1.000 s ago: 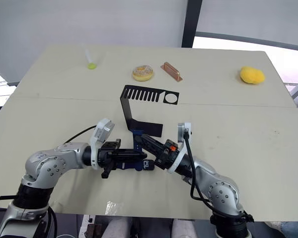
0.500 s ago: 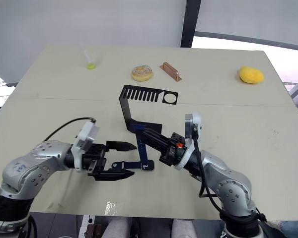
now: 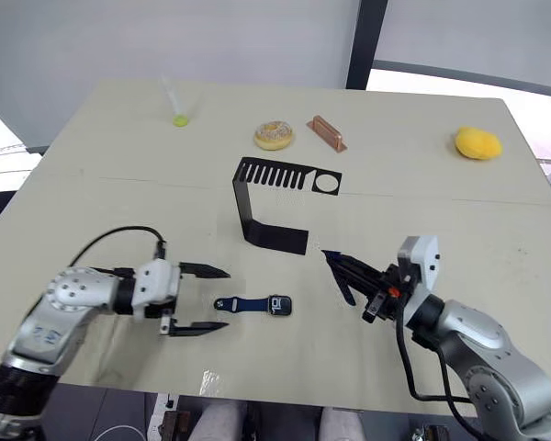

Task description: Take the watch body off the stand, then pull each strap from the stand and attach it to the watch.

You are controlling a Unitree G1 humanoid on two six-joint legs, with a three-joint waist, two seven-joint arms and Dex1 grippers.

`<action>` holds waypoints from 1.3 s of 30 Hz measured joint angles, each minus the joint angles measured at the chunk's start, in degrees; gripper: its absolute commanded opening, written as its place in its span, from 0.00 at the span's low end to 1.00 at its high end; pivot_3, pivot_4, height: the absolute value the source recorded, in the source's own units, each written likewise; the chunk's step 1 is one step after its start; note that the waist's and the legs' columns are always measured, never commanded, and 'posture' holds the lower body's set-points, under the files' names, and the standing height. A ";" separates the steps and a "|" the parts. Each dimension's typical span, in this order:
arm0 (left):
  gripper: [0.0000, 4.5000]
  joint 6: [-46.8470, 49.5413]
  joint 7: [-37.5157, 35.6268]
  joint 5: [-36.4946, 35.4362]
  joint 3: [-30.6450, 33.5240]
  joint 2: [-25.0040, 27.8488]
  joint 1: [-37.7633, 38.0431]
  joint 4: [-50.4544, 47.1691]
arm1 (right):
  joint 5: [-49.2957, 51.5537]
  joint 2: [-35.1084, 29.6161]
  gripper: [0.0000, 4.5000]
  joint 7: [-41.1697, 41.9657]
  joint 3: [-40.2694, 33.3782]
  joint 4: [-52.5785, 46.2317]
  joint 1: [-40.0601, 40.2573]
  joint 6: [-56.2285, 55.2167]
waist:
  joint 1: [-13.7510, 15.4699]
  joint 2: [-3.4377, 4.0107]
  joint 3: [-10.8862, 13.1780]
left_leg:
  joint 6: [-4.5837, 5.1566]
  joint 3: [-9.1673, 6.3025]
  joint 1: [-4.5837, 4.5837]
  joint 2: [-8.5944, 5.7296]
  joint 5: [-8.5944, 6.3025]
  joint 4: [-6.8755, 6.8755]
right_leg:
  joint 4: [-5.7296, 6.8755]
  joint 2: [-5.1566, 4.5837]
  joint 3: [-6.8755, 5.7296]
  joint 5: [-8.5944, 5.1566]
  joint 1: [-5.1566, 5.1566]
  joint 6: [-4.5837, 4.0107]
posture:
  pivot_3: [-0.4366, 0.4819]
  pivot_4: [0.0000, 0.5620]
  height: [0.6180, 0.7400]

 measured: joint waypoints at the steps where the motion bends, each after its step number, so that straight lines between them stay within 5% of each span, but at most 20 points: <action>1: 1.00 1.38 0.96 0.34 -1.20 -1.03 -0.25 -0.27 | 0.00 0.00 0.00 0.00 0.03 -0.23 0.44 -0.04 | -0.02 -0.01 0.00 | 0.00 -0.02 0.00 0.02 0.01 0.00 | 0.01 0.01 0.01 0.00 0.00 0.00 | 0.48 0.27 1.00; 12: 1.00 5.29 5.88 8.90 -12.04 -7.90 -6.92 3.23 | 0.47 -1.12 0.00 0.01 1.78 -3.62 3.42 1.88 | -0.08 -0.01 -0.01 | -0.01 0.01 0.04 0.02 0.02 0.02 | 0.02 0.10 -0.13 0.00 0.00 0.00 | 0.48 0.27 1.00; 37: 1.00 5.02 5.83 11.19 -13.88 -11.02 -8.55 5.54 | -0.14 -0.91 0.00 -0.22 4.06 -3.67 1.64 1.92 | 1.12 -0.03 -0.02 | 0.01 0.01 0.07 -0.03 0.03 0.11 | 0.07 0.08 -0.25 0.01 0.04 0.03 | 0.48 0.27 1.00; 39: 0.88 6.38 6.04 10.74 -13.68 -11.37 -8.54 5.45 | -0.20 -0.97 0.00 -0.19 4.30 -3.67 1.17 1.94 | 1.13 -0.03 -0.03 | 0.01 0.02 0.10 -0.04 0.03 0.12 | 0.08 0.08 -0.25 0.01 0.06 0.03 | 0.48 0.27 1.00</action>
